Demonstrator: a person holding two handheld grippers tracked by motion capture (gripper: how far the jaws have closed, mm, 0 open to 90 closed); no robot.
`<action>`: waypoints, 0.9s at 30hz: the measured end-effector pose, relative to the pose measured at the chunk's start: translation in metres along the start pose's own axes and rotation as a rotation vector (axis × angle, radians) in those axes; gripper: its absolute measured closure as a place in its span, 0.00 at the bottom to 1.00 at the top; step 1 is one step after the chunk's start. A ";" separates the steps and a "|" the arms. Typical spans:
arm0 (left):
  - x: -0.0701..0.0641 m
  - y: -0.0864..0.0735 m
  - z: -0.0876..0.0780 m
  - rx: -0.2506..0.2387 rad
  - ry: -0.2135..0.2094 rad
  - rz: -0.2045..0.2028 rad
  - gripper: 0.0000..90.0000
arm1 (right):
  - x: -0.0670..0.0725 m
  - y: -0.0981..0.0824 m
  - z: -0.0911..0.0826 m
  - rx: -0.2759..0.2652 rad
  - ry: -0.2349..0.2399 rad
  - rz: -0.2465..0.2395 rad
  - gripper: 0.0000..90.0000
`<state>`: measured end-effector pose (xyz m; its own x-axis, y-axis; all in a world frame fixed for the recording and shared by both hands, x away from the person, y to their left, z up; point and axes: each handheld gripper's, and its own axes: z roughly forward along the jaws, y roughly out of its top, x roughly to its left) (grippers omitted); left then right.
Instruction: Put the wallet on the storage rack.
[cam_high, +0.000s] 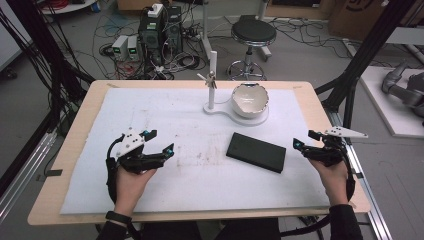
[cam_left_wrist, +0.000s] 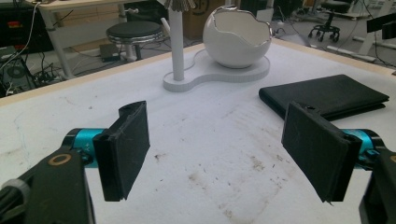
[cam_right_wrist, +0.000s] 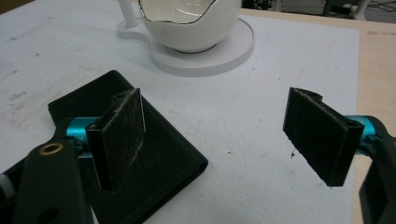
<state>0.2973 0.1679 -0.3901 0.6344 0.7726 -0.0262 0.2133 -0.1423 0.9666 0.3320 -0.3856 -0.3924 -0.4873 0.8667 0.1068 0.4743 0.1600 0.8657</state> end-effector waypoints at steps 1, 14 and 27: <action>0.000 0.000 0.000 -0.001 -0.003 0.001 0.26 | 0.000 0.000 -0.001 0.003 0.002 0.001 0.23; -0.013 0.002 0.025 -0.003 -0.053 0.009 0.26 | 0.004 -0.013 -0.002 0.053 -0.018 0.042 0.24; -0.030 0.002 0.045 0.044 -0.099 0.028 0.26 | 0.000 -0.017 0.025 0.142 0.043 0.089 0.44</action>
<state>0.3128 0.1165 -0.3987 0.7106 0.7031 -0.0264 0.2253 -0.1918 0.9552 0.3421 -0.3766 -0.4192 -0.4679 0.8600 0.2035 0.6142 0.1508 0.7746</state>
